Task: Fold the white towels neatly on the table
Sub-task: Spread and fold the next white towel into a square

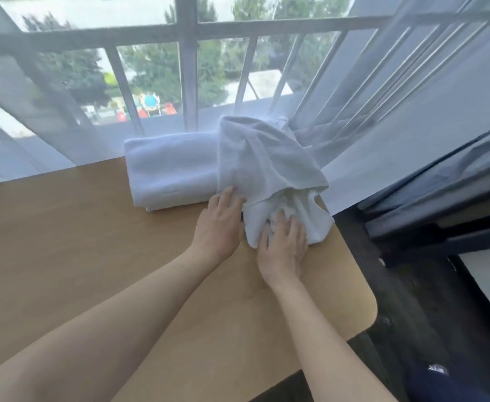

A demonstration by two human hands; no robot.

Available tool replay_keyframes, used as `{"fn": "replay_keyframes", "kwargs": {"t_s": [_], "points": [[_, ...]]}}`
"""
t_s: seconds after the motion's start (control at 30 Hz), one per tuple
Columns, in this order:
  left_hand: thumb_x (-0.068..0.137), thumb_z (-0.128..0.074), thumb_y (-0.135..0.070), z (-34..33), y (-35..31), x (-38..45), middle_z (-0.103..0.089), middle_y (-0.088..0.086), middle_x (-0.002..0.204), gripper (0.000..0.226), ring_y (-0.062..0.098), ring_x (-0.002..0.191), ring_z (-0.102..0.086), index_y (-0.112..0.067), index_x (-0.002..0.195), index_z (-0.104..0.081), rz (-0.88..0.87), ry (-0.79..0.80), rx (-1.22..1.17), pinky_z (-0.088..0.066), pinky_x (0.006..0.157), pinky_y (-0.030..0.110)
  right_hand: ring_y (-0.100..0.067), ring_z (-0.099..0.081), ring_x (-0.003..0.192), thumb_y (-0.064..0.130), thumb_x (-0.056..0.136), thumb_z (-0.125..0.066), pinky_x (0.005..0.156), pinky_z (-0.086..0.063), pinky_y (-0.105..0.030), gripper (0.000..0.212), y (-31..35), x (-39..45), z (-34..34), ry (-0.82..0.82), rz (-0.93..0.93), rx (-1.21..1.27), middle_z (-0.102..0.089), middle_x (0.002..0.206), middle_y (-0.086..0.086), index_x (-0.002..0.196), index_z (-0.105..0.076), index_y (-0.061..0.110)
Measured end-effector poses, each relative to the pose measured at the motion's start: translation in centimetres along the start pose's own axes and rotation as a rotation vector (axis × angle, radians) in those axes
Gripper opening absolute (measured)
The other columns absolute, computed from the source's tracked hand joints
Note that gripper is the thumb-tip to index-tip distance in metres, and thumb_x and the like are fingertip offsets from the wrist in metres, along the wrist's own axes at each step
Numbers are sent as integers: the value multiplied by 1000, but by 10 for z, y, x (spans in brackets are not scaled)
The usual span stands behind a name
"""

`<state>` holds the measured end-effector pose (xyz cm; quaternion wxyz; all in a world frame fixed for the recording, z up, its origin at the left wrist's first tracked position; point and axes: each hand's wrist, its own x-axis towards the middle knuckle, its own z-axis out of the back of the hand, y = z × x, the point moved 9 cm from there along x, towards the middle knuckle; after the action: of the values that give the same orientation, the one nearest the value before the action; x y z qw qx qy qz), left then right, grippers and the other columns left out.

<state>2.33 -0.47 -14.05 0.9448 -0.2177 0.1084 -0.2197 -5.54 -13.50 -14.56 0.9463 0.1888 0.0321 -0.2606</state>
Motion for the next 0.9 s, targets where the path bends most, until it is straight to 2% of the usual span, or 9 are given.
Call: {"fn": "replay_keyframes", "kwargs": {"t_s": [0.07, 0.17, 0.27, 0.37, 0.5, 0.63, 0.73, 0.9], "points": [[92, -64, -32, -7, 4, 10, -23, 2, 154, 54, 30, 128, -34, -20, 140, -42, 50, -20, -11, -52, 77, 44, -33, -13, 149, 43, 101, -47, 119, -15, -45, 66, -6, 21, 2, -19, 16, 11, -23, 159, -13, 157, -22, 18], [93, -61, -22, -16, 12, 14, -18, -6, 148, 43, 27, 118, -38, -23, 133, -46, 54, -55, -55, -46, 60, 38, -32, -11, 149, 59, 94, -49, 119, -11, -47, 77, -11, 46, -12, 35, -7, 28, -26, 157, -10, 155, -22, 22], [91, -61, -7, -19, 19, 16, -34, 2, 138, 29, 28, 108, -43, -15, 118, -56, 27, -80, -38, -52, 63, 42, -31, -26, 140, 61, 84, -58, 114, -21, -49, 78, -9, 53, -17, -4, -58, 9, -43, 143, -7, 147, -35, 22], [87, -57, 4, -19, 22, 14, -50, 8, 113, 28, 27, 96, -44, -9, 111, -59, 19, -62, -17, -52, 66, 49, -30, -42, 119, 50, 81, -62, 96, -32, -45, 71, -2, 48, -13, -92, -59, -14, -55, 122, -7, 140, -44, 15], [83, -58, 4, 0, 21, -4, -56, 7, 103, 25, 27, 97, -49, -8, 105, -62, -26, -110, -39, -53, 61, 45, -35, -51, 110, 35, 83, -63, 89, -40, -45, 64, 8, 31, -16, -91, -86, 72, -59, 118, -13, 136, -45, 4], [80, -66, 1, 18, 20, -35, -58, 7, 98, 21, 27, 95, -51, -6, 99, -64, -104, -112, -26, -54, 60, 42, -41, -57, 104, 29, 79, -70, 84, -45, -48, 63, 17, -7, -18, -124, -130, 139, -62, 111, -20, 130, -48, -1], [67, -77, 8, 35, 24, -70, -61, 6, 86, 27, 27, 81, -57, -6, 88, -67, -199, -161, -17, -50, 53, 28, -42, -59, 96, 27, 76, -76, 79, -47, -50, 59, 24, -47, -29, -152, -153, 180, -64, 104, -21, 121, -53, -3], [54, -80, 14, 66, 27, -146, -61, 1, 77, 36, 24, 70, -59, -11, 77, -68, -412, -232, 52, -51, 58, 25, -38, -62, 77, 34, 75, -84, 67, -52, -45, 60, 43, -127, -54, -169, -227, 357, -64, 89, -18, 109, -51, -2]]}}
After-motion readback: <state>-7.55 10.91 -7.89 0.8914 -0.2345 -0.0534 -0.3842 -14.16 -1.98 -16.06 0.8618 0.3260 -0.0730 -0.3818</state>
